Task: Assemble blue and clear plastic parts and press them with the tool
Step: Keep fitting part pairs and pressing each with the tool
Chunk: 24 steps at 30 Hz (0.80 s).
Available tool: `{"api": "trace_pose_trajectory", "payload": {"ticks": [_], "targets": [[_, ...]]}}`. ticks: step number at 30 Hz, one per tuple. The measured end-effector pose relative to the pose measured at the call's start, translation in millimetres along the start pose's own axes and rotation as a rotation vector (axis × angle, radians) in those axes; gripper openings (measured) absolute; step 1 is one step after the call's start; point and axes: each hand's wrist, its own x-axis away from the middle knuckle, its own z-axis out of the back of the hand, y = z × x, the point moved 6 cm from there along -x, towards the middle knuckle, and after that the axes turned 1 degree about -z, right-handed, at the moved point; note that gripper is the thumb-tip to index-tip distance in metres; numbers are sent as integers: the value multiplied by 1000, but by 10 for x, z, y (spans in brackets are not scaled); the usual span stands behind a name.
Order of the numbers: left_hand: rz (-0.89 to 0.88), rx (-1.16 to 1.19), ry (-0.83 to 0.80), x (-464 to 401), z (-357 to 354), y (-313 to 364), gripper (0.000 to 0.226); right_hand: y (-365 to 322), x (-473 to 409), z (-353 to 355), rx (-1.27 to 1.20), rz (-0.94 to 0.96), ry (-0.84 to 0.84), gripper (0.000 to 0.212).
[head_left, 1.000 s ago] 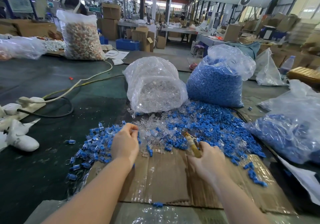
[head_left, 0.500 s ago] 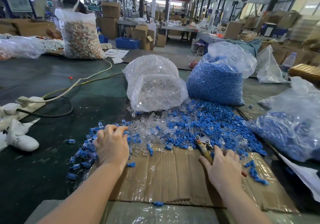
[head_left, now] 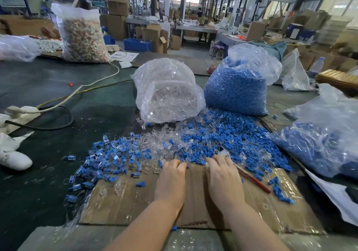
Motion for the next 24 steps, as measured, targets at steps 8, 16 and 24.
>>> {"api": "trace_pose_trajectory", "payload": {"ticks": [8, 16, 24], "targets": [[-9, 167, 78, 61, 21, -62, 44, -114, -160, -193, 53, -81, -87, 37], [54, 258, 138, 78, 109, -92, 25, -67, -124, -256, -66, -178, -20, 17], [67, 254, 117, 83, 83, -118, 8, -121, -145, -265, -82, -198, -33, 26]]}}
